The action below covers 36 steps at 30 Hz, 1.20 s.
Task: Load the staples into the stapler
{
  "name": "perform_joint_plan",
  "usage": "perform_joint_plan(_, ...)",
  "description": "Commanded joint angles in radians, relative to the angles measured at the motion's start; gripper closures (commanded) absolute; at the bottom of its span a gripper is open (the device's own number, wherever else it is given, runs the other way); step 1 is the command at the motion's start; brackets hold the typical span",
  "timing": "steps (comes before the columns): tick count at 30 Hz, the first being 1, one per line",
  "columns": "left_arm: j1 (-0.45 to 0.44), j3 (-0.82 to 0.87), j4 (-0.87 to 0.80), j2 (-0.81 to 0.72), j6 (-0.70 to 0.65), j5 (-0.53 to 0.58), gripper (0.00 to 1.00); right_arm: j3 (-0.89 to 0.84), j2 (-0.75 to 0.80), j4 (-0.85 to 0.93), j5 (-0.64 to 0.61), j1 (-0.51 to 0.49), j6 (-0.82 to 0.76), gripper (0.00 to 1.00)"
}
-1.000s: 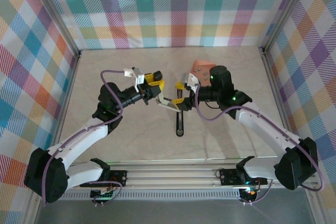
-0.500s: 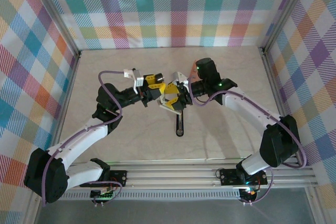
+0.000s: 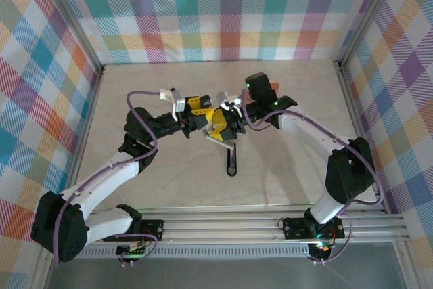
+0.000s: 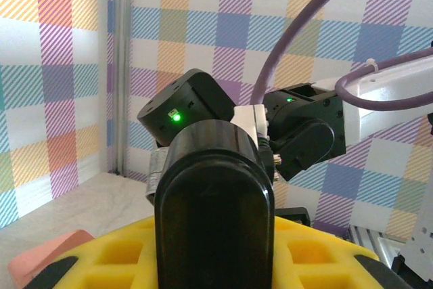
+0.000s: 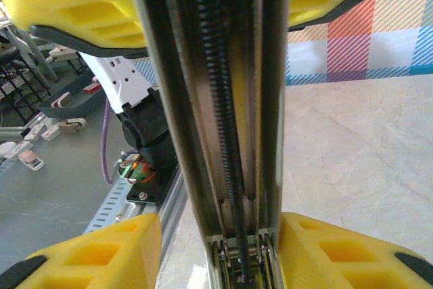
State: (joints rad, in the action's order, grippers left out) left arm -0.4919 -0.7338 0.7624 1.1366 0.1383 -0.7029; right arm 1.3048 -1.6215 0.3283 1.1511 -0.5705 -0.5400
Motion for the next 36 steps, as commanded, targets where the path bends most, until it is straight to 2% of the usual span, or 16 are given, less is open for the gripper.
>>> perform_joint_plan(1,0.009,-0.056,0.112,-0.028,0.004,-0.013,1.0,0.028,-0.017,0.025,0.078,-0.007,-0.029,0.54)
perform_joint_plan(14,0.007,-0.078,0.115,-0.016,0.014,-0.023,1.0,0.019,-0.044,-0.041,0.063,-0.019,0.026,0.51)
perform_joint_plan(16,0.007,-0.079,0.115,-0.014,0.013,-0.024,1.0,0.019,-0.046,-0.049,0.071,-0.019,0.032,0.57)
perform_joint_plan(19,0.007,-0.076,0.112,-0.013,0.014,-0.019,1.0,0.021,-0.045,-0.049,0.082,-0.018,0.029,0.77)
perform_joint_plan(22,0.007,-0.072,0.072,-0.029,-0.006,0.016,1.0,0.01,-0.03,-0.049,0.052,-0.017,0.027,0.88)
perform_joint_plan(24,0.007,-0.068,0.005,-0.052,-0.038,0.064,0.92,-0.009,-0.013,-0.058,0.01,-0.018,0.04,0.91)
perform_joint_plan(25,0.007,-0.067,-0.045,-0.068,-0.061,0.099,0.84,-0.024,0.001,-0.078,-0.022,-0.017,0.067,0.92)
perform_joint_plan(28,0.007,-0.072,-0.227,-0.12,-0.123,0.232,0.45,-0.081,0.038,-0.163,-0.17,-0.018,0.213,0.94)
perform_joint_plan(32,0.007,-0.059,-0.424,-0.193,-0.17,0.411,0.2,-0.142,0.076,-0.216,-0.422,-0.047,0.411,0.96)
perform_joint_plan(36,0.009,-0.022,-0.574,-0.248,-0.163,0.606,0.03,-0.171,0.091,-0.214,-0.652,-0.1,0.594,0.98)
